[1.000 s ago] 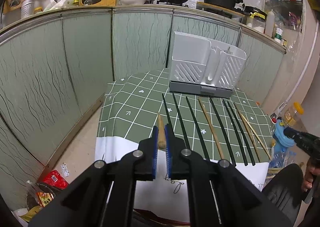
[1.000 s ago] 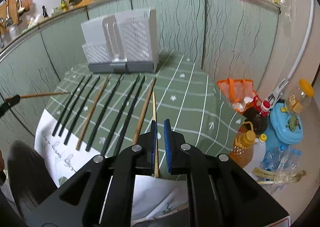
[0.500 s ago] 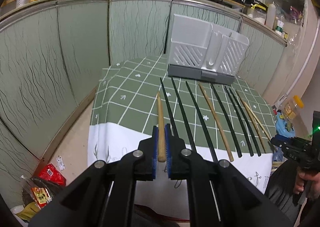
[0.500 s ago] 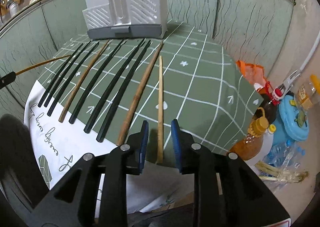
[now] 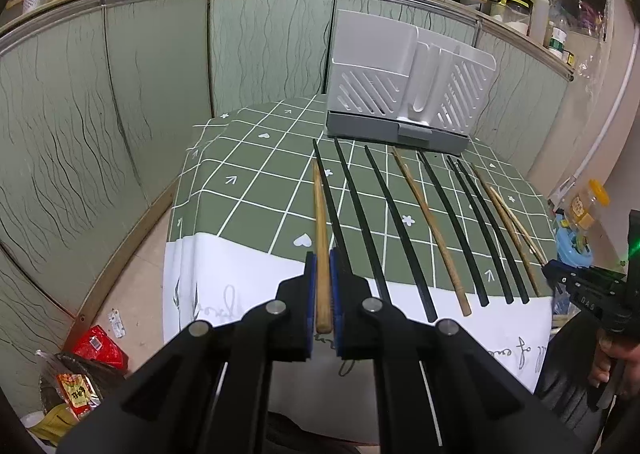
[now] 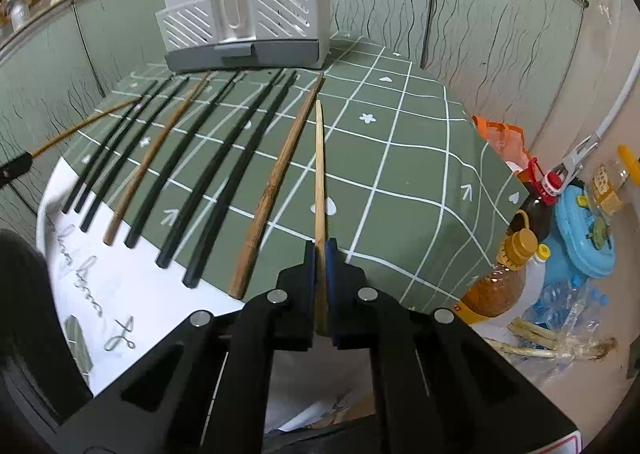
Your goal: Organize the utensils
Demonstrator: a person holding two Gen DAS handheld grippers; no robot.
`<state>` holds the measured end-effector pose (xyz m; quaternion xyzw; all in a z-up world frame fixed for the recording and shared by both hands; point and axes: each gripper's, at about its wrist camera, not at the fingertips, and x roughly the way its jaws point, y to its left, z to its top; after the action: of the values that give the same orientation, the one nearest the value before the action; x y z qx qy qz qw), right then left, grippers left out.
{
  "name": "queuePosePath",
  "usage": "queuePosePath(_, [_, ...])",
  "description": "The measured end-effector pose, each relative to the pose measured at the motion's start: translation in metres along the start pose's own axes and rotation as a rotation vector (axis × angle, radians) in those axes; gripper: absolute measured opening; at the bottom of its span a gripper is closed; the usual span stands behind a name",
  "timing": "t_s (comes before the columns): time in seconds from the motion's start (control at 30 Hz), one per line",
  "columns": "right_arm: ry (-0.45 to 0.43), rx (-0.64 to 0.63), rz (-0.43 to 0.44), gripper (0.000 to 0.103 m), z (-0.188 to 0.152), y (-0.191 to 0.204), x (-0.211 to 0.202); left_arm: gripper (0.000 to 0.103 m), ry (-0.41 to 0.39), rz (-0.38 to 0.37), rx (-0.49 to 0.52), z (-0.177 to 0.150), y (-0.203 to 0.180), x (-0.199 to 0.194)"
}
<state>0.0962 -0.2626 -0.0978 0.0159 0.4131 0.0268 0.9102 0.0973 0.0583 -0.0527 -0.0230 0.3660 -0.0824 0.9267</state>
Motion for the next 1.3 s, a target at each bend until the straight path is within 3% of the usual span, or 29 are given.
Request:
queuePosePath(0.7, [-0.051,0.036,0.046,0.005,0.008,-0.001,-0.018,0.008,-0.001,0.0,0.008,0.005,-0.004,-0.004])
queuePosePath(1.3, [0.013,0.029,0.022,0.006,0.004,-0.002,-0.005,0.008,-0.004,-0.002,0.001,0.005,-0.001,-0.006])
